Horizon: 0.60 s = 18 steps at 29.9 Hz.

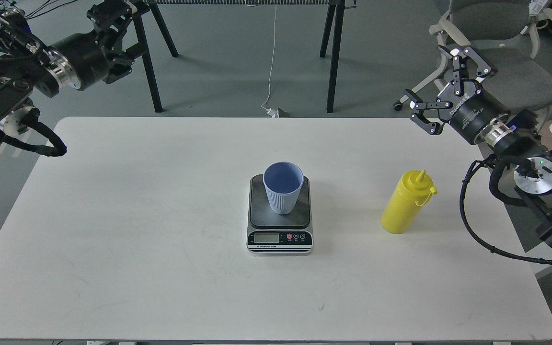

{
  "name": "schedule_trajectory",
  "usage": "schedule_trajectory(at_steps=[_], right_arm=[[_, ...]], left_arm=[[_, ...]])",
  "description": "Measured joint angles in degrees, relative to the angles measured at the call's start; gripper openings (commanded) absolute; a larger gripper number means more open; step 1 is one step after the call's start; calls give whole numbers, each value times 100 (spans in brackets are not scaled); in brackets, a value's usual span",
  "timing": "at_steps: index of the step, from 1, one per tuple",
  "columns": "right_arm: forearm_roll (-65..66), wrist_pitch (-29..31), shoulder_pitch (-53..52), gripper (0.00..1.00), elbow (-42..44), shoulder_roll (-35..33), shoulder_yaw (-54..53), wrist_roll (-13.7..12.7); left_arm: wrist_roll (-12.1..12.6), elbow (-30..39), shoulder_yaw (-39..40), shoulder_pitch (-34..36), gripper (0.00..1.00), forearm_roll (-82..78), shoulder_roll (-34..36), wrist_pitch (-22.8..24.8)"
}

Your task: Pour seasoning into cup on scale with both arms

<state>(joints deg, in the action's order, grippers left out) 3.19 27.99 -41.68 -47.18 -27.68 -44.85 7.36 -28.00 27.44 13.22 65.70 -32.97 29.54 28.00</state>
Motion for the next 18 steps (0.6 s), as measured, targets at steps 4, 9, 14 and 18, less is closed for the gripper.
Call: schedule_trajectory(at_steps=[4, 9, 14, 18], right_arm=[[-2, 0, 12, 99, 55, 0, -6, 2], [-2, 0, 35, 99, 59, 0, -7, 16], [-2, 0, 37, 99, 61, 0, -22, 19], [-2, 0, 45, 99, 86, 0, -24, 18]], left_arm=[[0, 5, 12, 61, 99, 1, -17, 0], [0, 6, 14, 144, 99, 1, -31, 0], [0, 7, 10, 153, 99, 1, -36, 0], [0, 6, -8, 138, 99, 1, -36, 0]])
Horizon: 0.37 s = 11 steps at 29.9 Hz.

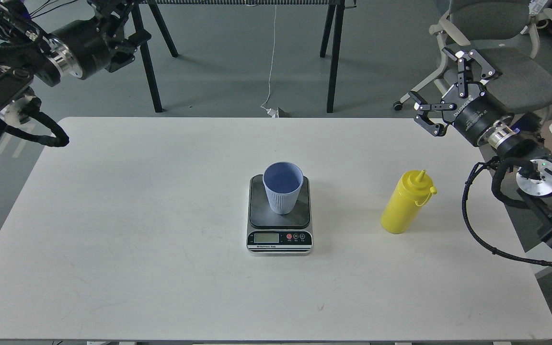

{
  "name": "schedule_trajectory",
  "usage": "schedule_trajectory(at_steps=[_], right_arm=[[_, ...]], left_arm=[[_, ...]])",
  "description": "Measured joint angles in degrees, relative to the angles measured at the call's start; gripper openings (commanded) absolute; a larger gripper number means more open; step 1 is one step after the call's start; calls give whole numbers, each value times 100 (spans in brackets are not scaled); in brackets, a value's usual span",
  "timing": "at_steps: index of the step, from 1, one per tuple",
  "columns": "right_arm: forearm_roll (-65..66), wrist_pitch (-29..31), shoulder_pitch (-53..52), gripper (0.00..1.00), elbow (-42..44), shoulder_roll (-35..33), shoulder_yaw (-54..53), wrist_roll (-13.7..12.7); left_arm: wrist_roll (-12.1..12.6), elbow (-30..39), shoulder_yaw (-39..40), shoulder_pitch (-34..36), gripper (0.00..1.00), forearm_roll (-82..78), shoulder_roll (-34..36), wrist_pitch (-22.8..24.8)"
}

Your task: Pour seasoning into cup on scale with both arms

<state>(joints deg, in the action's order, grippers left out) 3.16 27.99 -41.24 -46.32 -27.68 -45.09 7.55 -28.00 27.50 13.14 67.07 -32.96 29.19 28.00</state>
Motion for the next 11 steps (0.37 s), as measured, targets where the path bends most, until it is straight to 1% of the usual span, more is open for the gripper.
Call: schedule_trajectory(at_steps=[11], right_arm=[[-3, 2, -39, 99, 133, 126, 14, -8]], left_arm=[[0, -5, 14, -318, 99, 112, 62, 0]])
